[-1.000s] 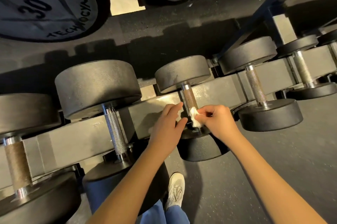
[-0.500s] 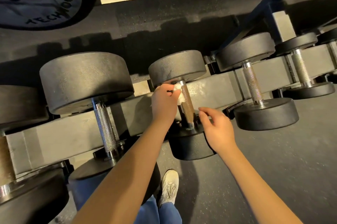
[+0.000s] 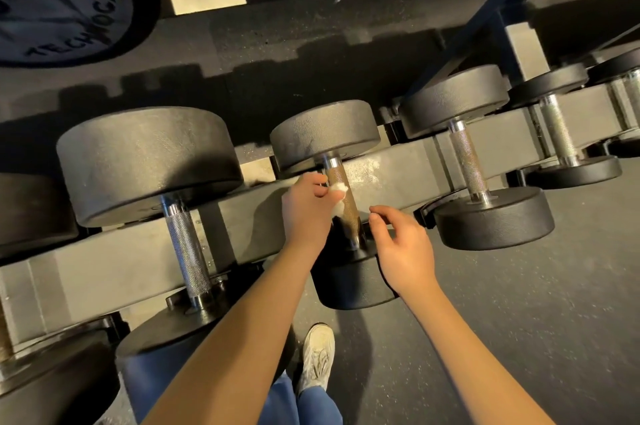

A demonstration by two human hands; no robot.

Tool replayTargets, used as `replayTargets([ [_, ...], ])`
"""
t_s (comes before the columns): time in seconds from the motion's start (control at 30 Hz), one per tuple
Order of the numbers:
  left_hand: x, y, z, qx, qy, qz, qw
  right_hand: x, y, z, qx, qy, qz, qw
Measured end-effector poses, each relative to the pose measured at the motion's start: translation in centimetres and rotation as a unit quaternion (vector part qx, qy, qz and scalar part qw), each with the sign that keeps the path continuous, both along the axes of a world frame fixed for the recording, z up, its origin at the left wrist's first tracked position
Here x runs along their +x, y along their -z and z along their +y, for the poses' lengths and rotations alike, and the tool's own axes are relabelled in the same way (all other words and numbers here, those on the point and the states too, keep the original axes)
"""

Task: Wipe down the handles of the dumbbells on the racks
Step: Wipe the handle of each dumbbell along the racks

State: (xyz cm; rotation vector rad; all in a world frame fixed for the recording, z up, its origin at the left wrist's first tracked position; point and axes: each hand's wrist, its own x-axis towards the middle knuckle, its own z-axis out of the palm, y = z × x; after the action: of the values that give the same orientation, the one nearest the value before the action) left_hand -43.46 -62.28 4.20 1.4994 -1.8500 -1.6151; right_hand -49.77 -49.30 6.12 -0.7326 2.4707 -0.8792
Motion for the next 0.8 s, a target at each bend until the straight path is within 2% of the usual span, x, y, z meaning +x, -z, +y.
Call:
replayTargets([
  [0.13,0.3,0.1,1.3,-0.025,0.000,-0.002,1.000,0.0,0.1,0.0,-0.007,0.002,0.008,1.000],
  [0.33,1.7,0.4,3.2,-0.011,0.106,-0.057,0.993,0.1,0.4,0.2,-0.025,0.007,0.016,1.000],
  [0.4,1.6,0.2,3.4,-0.014,0.077,-0.042,0.996,0.1,0.4,0.2,-0.029,0.010,0.018,0.999],
  [0.5,0.2,0.1,1.7,0.005,-0.037,0.024,0.999,0.1,0.5,0.3,-0.030,0.013,0.020,0.999],
  [0.57,-1.0,-0.3,0.2,-0.013,-0.069,0.022,0.997,0.0,0.5,0.3,-0.031,0.014,0.020,0.999],
  [0.7,-1.1,-0.7,0.7,-0.046,-0.048,0.013,0.998,0.0,0.5,0.3,-0.036,0.017,0.020,0.999],
  [0.8,0.2,-0.1,2.2,-0.046,0.013,-0.026,0.998,0.1,0.6,0.3,-0.043,0.021,0.021,0.999],
])
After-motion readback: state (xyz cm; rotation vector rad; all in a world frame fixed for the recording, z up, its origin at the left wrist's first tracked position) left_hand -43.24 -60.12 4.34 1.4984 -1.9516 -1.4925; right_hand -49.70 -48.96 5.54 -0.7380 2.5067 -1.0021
